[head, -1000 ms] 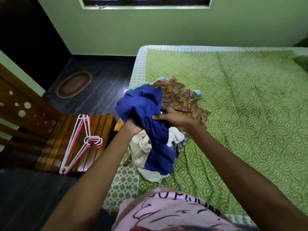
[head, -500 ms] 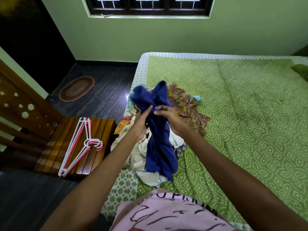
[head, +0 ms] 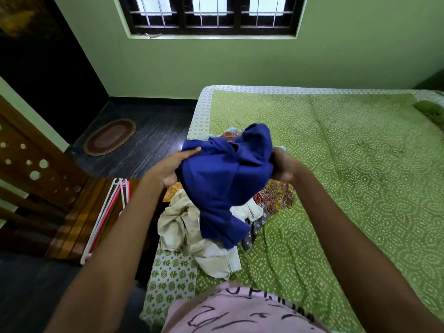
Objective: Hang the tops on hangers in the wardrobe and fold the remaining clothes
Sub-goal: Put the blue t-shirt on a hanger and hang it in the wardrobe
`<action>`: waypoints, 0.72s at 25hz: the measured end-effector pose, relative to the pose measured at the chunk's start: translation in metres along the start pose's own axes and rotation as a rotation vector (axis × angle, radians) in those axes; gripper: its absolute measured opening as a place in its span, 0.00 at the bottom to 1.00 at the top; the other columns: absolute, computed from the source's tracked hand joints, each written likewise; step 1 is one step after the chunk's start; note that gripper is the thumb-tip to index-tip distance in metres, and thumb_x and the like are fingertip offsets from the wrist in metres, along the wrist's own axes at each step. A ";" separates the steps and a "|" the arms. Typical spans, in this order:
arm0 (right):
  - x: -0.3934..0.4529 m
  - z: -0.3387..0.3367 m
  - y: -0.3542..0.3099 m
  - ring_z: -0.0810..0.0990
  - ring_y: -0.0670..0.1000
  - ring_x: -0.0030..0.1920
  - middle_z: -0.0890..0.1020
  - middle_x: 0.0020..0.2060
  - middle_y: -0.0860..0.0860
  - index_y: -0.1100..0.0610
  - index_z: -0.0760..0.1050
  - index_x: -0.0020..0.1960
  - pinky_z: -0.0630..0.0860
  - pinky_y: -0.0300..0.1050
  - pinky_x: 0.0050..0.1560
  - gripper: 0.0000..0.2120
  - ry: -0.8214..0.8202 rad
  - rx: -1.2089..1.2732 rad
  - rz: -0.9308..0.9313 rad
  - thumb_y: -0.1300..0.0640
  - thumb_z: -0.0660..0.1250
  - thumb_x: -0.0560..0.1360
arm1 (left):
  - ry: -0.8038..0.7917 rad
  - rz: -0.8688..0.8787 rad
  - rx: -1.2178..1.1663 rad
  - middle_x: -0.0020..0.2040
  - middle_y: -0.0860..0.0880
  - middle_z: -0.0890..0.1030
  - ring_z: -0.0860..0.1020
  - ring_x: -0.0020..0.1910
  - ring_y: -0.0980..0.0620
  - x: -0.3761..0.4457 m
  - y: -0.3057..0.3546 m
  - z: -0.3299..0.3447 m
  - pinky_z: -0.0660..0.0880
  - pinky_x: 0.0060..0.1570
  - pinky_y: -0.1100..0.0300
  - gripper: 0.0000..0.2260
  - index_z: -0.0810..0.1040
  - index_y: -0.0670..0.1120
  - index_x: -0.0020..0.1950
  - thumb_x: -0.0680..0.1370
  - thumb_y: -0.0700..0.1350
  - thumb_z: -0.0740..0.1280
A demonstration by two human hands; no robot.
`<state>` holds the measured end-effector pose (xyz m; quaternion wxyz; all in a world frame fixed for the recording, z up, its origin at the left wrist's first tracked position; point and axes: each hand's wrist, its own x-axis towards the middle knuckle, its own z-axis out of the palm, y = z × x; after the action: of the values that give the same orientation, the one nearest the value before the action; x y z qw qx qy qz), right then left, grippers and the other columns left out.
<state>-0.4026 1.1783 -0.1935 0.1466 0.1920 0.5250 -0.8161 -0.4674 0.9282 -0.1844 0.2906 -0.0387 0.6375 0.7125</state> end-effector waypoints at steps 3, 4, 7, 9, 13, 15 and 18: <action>-0.004 -0.001 -0.003 0.84 0.51 0.42 0.85 0.40 0.52 0.57 0.83 0.41 0.80 0.41 0.43 0.09 -0.082 0.245 -0.134 0.56 0.66 0.66 | 0.097 0.192 -0.486 0.42 0.48 0.85 0.83 0.43 0.52 0.004 0.007 -0.007 0.78 0.44 0.61 0.21 0.86 0.47 0.39 0.80 0.54 0.58; 0.001 0.000 0.005 0.83 0.52 0.46 0.85 0.43 0.53 0.56 0.83 0.44 0.80 0.43 0.46 0.12 -0.092 0.406 -0.209 0.53 0.68 0.64 | 0.097 0.207 -0.631 0.45 0.47 0.85 0.83 0.45 0.50 0.008 0.003 -0.010 0.78 0.47 0.58 0.24 0.86 0.47 0.40 0.79 0.58 0.56; 0.010 0.004 0.037 0.81 0.56 0.55 0.83 0.53 0.54 0.55 0.81 0.53 0.78 0.50 0.53 0.21 -0.062 0.524 -0.153 0.44 0.69 0.66 | 0.026 0.018 -0.461 0.54 0.44 0.82 0.80 0.54 0.46 0.014 -0.024 -0.015 0.73 0.56 0.53 0.25 0.85 0.45 0.48 0.75 0.62 0.57; 0.011 -0.001 0.044 0.82 0.57 0.51 0.83 0.50 0.57 0.58 0.82 0.51 0.79 0.51 0.51 0.23 -0.086 0.525 -0.145 0.43 0.71 0.63 | 0.037 -0.045 -0.371 0.52 0.44 0.83 0.80 0.52 0.46 0.014 -0.041 -0.018 0.75 0.52 0.55 0.19 0.85 0.43 0.48 0.78 0.53 0.59; 0.007 -0.013 0.034 0.83 0.55 0.42 0.84 0.42 0.55 0.59 0.83 0.43 0.80 0.44 0.44 0.14 0.022 0.461 -0.184 0.52 0.74 0.62 | 0.209 0.038 -0.445 0.54 0.48 0.82 0.81 0.49 0.50 0.012 -0.035 -0.031 0.75 0.50 0.57 0.16 0.85 0.44 0.46 0.80 0.49 0.59; 0.009 -0.008 0.024 0.83 0.54 0.42 0.84 0.42 0.55 0.61 0.80 0.48 0.79 0.43 0.45 0.10 0.096 0.412 -0.191 0.56 0.67 0.71 | 0.286 -0.005 -0.305 0.60 0.46 0.78 0.78 0.53 0.48 0.011 -0.027 -0.032 0.74 0.53 0.56 0.14 0.81 0.43 0.55 0.81 0.49 0.60; 0.016 0.048 0.012 0.81 0.52 0.36 0.83 0.39 0.57 0.61 0.77 0.44 0.77 0.40 0.43 0.06 0.088 0.150 -0.138 0.57 0.67 0.71 | 0.259 -0.085 -0.084 0.51 0.43 0.83 0.81 0.44 0.51 0.009 -0.032 -0.007 0.75 0.38 0.62 0.15 0.77 0.40 0.54 0.81 0.50 0.58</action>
<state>-0.4194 1.1288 -0.1928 0.0521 0.2013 0.4805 -0.8520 -0.4619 0.9255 -0.2178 0.2339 -0.1698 0.6369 0.7147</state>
